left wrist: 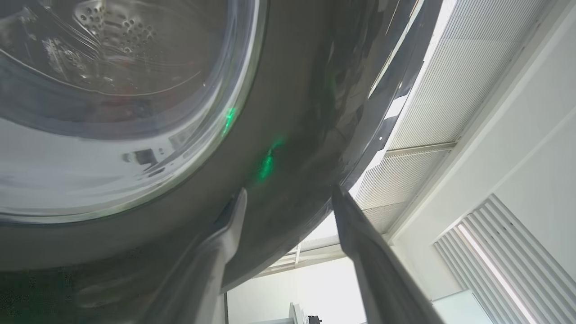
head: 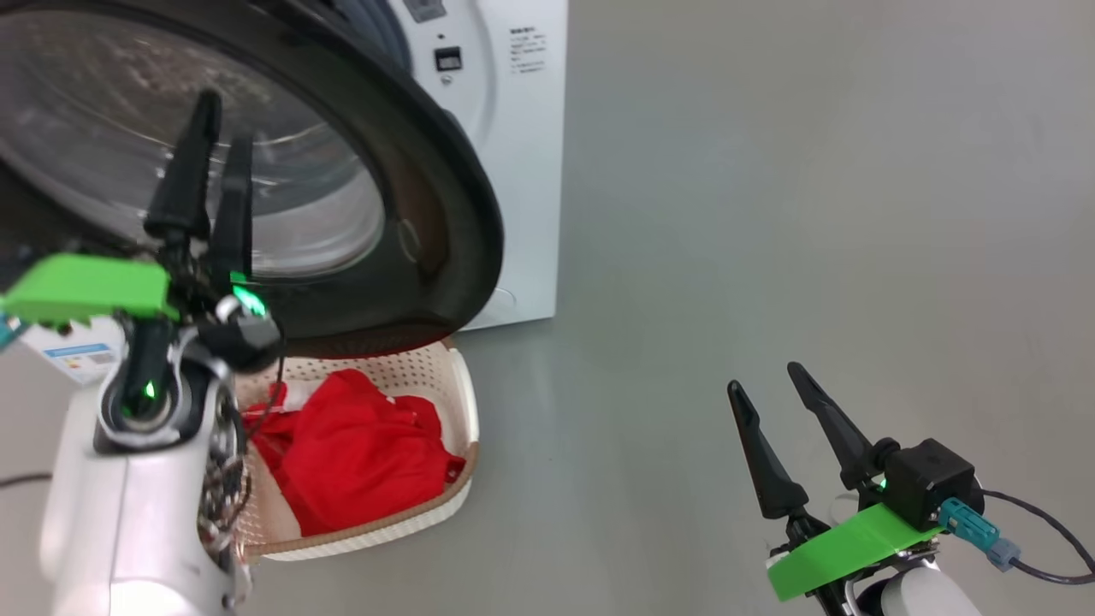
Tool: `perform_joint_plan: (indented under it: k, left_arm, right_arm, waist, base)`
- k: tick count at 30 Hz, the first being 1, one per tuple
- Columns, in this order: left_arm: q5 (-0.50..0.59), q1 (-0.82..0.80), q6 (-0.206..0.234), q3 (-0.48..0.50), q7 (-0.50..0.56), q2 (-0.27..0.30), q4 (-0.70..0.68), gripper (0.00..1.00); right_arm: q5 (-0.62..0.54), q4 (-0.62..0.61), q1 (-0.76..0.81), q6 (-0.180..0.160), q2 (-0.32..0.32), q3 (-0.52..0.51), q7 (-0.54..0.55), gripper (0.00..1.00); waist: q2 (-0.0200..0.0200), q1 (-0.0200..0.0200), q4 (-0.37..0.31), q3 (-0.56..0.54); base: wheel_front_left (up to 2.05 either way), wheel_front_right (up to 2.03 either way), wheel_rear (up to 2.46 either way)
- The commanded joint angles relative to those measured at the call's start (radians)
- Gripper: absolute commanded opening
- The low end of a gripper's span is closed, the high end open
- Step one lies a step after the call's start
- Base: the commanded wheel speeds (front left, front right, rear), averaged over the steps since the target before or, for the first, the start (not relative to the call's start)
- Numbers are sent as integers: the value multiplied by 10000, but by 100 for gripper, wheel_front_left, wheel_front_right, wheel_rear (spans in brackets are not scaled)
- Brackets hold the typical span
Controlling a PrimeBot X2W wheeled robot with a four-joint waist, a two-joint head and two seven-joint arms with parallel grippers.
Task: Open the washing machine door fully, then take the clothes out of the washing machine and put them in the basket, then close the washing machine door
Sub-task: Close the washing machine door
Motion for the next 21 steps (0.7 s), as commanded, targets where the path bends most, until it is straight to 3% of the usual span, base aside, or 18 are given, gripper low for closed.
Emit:
perform_joint_plan:
  k: [1, 7, 14, 18, 21]
  left_arm:
    - [159, 147, -63, 176, 84, 396, -334, 100]
    - [969, 1446, -70, 24, -220, 745, -850, 100]
    - [4223, 3115, -73, -1294, -2473, 1701, -2519, 100]
    - [6381, 3814, -73, -2404, -3963, 2510, -2772, 100]
    - [7980, 4214, -73, -2783, -4413, 2934, -2757, 100]
  right_arm:
    - [187, -196, -50, 63, -33, 169, -65, 100]
    - [256, -126, 151, 63, -33, 113, -65, 100]
    - [241, -139, 402, 63, -33, -109, -65, 100]
    - [171, -226, 444, 63, -33, -232, -65, 100]
    - [148, -276, 500, 63, -33, -290, -65, 100]
  waist:
    - [0, 0, 298, -291]
    - [0, 0, 766, -818]
    - [0, 0, 1211, -1312]
    - [0, 0, 1343, -1502]
    - [0, 0, 1396, -1668]
  base:
    - [0, 0, 0]
    - [0, 0, 0]
    - [0, 0, 0]
    - [0, 0, 0]
    - [0, 0, 0]
